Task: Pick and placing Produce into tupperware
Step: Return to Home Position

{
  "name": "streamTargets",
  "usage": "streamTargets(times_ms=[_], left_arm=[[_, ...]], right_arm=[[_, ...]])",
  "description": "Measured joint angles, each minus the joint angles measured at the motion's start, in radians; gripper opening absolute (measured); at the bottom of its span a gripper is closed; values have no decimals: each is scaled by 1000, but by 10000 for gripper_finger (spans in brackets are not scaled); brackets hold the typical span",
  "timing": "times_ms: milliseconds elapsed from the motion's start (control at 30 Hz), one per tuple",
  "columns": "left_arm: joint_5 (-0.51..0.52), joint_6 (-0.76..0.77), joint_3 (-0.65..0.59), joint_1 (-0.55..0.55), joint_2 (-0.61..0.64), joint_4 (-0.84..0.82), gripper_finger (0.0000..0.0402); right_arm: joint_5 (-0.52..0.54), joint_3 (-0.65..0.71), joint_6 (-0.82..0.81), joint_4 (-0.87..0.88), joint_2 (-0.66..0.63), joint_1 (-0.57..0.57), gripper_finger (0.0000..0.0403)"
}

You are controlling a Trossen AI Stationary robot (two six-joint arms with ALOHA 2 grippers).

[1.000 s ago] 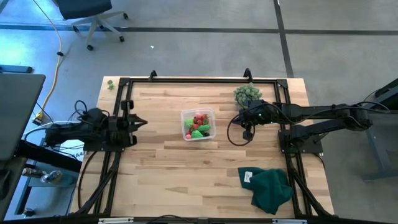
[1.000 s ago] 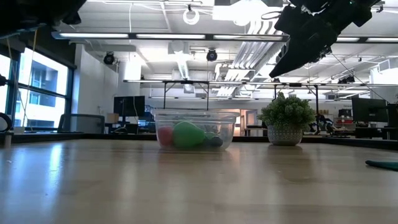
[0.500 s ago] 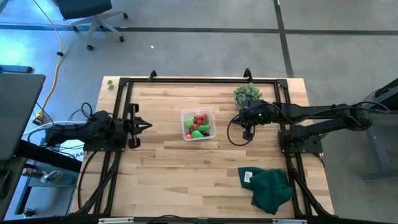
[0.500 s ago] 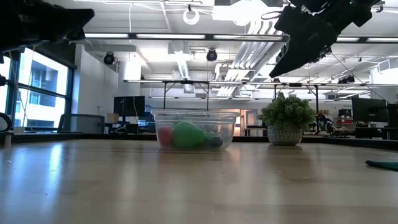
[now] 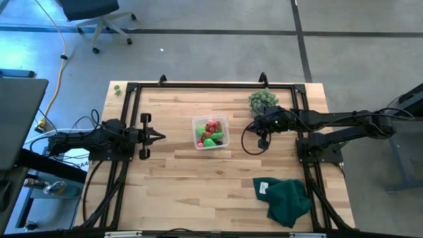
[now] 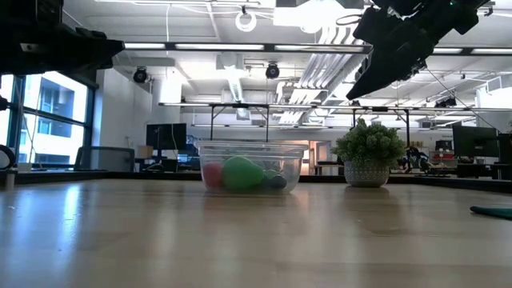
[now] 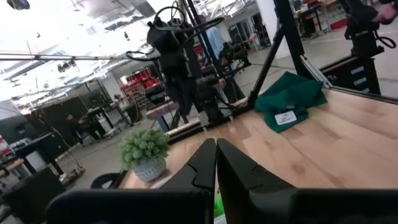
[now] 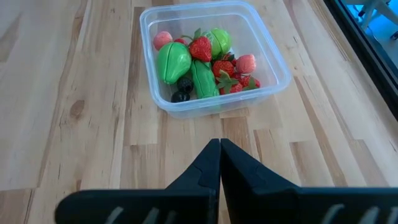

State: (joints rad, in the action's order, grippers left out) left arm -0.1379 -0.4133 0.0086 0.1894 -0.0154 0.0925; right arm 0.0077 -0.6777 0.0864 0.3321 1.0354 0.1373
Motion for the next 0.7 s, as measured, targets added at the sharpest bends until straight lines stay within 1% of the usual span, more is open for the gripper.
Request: streamTargets(times_ms=[67, 133, 200, 333, 500, 533, 600, 700], left_arm=[[0, 0, 0, 0, 0, 2, 5], [0, 0, 0, 0, 0, 2, 5], [0, 0, 0, 0, 0, 9, 5], [0, 0, 0, 0, 0, 9, 5], [0, 0, 0, 0, 0, 10, 5], [0, 0, 0, 0, 0, 10, 5], [0, 0, 0, 0, 0, 9, 5], [0, 0, 0, 0, 0, 9, 5]], right_arm=[[0, 0, -23, -2, 0, 0, 2], [0, 0, -90, -33, 0, 0, 2], [0, 0, -159, -115, 1, 0, 2], [-18, 0, -222, -340, 1, -1, 2], [-154, -1, -236, -710, 4, 1, 2], [-190, -11, -236, -760, 1, 7, 2], [-268, -46, -236, -798, -23, 31, 2], [-353, -98, -238, -771, -89, 72, 2]])
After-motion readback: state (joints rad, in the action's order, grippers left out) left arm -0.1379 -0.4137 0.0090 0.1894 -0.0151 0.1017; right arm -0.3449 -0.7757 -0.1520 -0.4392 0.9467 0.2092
